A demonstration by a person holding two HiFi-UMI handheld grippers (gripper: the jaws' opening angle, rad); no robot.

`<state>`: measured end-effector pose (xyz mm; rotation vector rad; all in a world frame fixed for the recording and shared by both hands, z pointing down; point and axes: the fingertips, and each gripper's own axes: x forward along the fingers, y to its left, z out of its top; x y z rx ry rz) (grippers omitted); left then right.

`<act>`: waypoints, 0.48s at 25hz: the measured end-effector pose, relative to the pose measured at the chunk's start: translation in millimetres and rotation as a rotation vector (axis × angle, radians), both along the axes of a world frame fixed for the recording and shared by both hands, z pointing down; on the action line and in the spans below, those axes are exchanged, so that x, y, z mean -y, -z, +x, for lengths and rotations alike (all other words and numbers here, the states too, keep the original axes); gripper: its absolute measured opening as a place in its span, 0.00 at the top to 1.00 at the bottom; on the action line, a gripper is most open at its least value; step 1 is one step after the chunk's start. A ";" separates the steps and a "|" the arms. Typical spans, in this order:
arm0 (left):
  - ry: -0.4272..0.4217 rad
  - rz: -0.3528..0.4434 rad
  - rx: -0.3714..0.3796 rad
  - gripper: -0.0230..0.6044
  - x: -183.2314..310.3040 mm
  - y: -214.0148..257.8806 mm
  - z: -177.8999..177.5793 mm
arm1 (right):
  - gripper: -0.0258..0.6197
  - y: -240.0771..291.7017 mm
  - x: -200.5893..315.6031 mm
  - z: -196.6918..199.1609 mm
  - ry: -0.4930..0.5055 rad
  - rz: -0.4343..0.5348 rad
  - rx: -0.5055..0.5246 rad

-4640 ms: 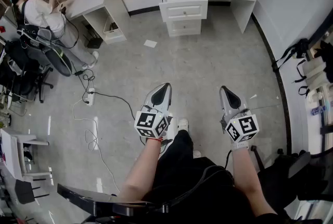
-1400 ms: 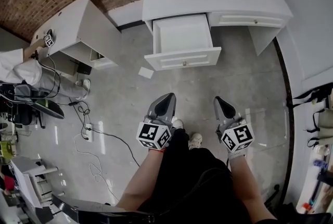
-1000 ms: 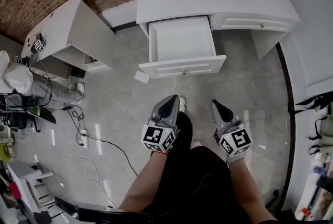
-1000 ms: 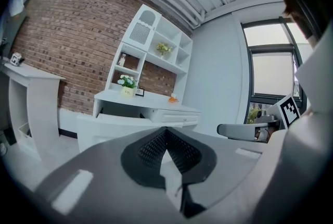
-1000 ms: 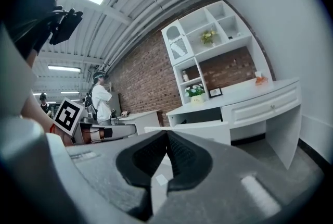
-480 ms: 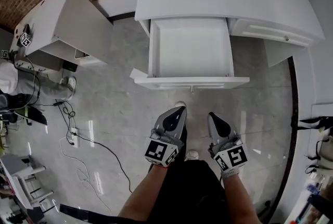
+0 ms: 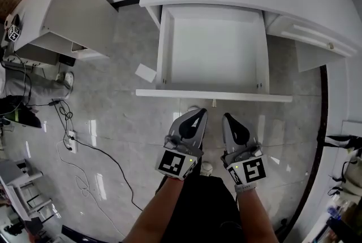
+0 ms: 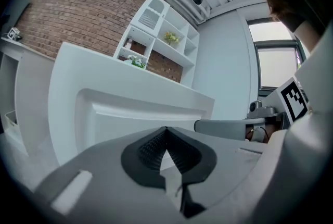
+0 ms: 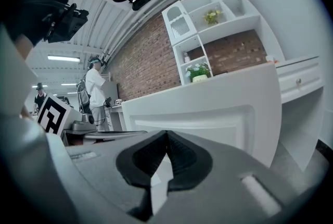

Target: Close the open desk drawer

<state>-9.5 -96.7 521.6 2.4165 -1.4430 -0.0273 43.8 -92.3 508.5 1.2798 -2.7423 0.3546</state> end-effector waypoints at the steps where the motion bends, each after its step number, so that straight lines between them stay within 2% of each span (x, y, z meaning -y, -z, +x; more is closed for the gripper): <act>1: 0.007 0.000 0.000 0.96 3.2 -2.8 -1.2 | 0.96 -2.9 3.4 -2.4 -0.004 -0.002 0.003; 6: 0.015 -0.014 0.003 0.96 11.3 -14.8 -4.1 | 0.96 -13.4 16.7 -13.1 -0.014 0.005 -0.009; 12: -0.008 -0.013 0.048 0.96 17.7 -23.3 -1.6 | 0.96 -23.2 25.8 -16.3 -0.018 0.014 -0.064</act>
